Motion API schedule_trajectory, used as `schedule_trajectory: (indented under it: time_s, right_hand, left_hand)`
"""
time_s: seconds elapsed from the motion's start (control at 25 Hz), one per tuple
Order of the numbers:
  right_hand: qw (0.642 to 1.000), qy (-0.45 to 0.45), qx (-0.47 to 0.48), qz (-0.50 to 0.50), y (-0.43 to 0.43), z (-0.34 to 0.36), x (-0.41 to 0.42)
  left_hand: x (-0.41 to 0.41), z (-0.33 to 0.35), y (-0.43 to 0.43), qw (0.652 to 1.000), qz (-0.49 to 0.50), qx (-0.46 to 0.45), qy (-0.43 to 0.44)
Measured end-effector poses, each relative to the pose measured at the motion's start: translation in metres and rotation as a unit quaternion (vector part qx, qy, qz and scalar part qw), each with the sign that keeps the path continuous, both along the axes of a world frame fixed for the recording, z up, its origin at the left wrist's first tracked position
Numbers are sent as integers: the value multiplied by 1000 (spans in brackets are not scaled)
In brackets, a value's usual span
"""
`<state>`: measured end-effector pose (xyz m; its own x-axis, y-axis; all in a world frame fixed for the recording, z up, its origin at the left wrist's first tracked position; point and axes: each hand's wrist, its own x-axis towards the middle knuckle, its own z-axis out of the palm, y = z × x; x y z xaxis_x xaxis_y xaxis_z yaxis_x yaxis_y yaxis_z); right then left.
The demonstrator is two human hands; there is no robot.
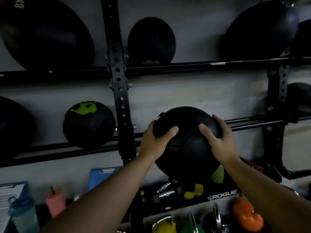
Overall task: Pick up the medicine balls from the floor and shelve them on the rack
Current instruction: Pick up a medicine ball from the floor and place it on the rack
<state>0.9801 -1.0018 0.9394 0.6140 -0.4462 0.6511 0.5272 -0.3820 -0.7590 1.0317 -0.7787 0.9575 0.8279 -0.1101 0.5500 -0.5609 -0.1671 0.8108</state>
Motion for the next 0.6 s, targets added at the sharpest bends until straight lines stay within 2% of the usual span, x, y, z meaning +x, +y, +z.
schedule_trajectory:
  time_s: [0.16, 0.28, 0.36, 0.4, 0.44, 0.52, 0.6]
  right_hand:
    - [999, -23, -26, 35, 24, 57, 66]
    - [998, -36, -44, 25, 30, 80, 128]
    - [994, -37, -104, -3, 33, 78, 184]
    - [987, -18, -161, -19, 36, 71, 215]
    - [977, 17, -211, -29, 43, 59, 243]
    - [968, 102, -225, -39, 59, 26, 290]
    - [977, 105, -176, -51, 67, 4, 318]
  left_hand:
    - [51, 60, 27, 999, 22, 6, -28]
    - [113, 91, 41, 997, 44, 52, -47]
    - [164, 96, 42, 990, 63, 114, -58]
    - [190, 93, 39, 975, 88, 187, -81]
    - [215, 85, 34, 946, 114, 282, -115]
    - [254, 58, 20, 876, 132, 427, -181]
    - [283, 38, 13, 851, 134, 448, -239]
